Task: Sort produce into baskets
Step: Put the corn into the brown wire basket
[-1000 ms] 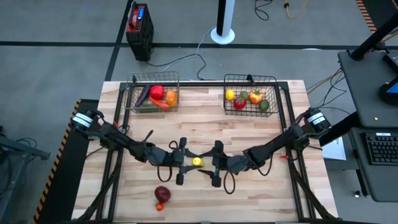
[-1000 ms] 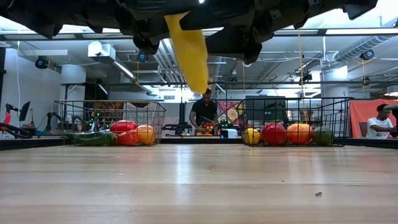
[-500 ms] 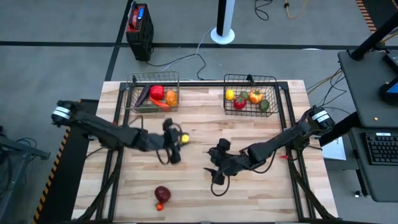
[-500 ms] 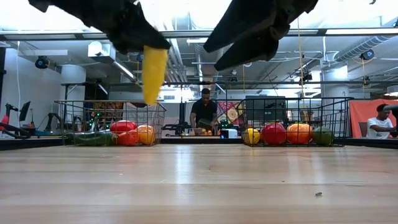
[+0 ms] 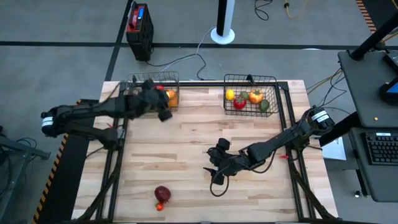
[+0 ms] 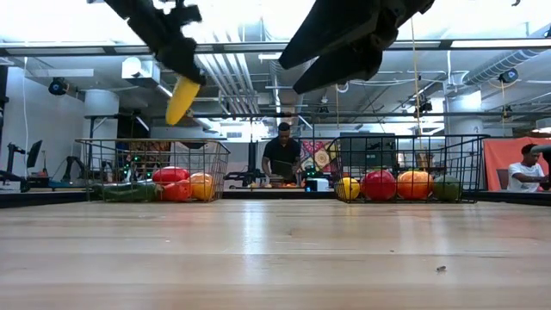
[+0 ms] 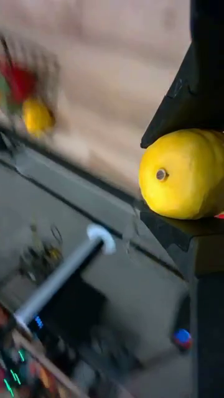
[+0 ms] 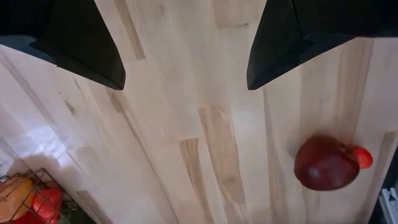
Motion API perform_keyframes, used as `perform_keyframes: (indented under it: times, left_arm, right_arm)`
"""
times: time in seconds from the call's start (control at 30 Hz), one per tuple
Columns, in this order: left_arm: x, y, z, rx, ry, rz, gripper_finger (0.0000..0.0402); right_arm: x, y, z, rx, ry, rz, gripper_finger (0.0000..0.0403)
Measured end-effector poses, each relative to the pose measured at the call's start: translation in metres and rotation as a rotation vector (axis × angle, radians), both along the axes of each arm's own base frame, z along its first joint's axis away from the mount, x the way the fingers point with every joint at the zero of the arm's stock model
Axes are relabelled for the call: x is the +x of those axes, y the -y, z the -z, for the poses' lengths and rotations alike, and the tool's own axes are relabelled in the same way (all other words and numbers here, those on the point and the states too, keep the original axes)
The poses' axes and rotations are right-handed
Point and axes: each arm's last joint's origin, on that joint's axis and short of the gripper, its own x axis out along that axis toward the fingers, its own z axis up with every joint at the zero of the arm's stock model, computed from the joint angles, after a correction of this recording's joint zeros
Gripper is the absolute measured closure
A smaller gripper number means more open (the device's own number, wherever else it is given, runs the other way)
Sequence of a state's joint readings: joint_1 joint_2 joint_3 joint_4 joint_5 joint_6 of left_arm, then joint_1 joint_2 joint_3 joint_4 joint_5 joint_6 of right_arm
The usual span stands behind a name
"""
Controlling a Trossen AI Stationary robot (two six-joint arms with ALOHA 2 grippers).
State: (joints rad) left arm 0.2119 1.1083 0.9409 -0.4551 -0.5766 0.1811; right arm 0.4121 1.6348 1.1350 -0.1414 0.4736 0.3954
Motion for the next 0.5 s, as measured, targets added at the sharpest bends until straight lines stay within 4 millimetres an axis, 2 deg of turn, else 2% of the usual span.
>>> perform_keyframes:
  times: [0.13,0.27,0.5]
  left_arm:
    - [-0.017,-0.038,0.008,-0.013,-0.085,-0.152,0.0257]
    - [-0.031,-0.068,0.016,-0.085,-0.113,-0.227,0.0257]
    - [-0.038,-0.099,0.032,-0.166,-0.186,-0.230,0.0257]
  right_arm:
    - [-0.001,0.000,0.003,0.001,-0.007,0.004,0.0076]
    - [-0.001,0.001,0.004,0.000,-0.008,0.004,0.0076]
    - [-0.001,0.001,0.003,-0.020,-0.001,0.021,0.0076]
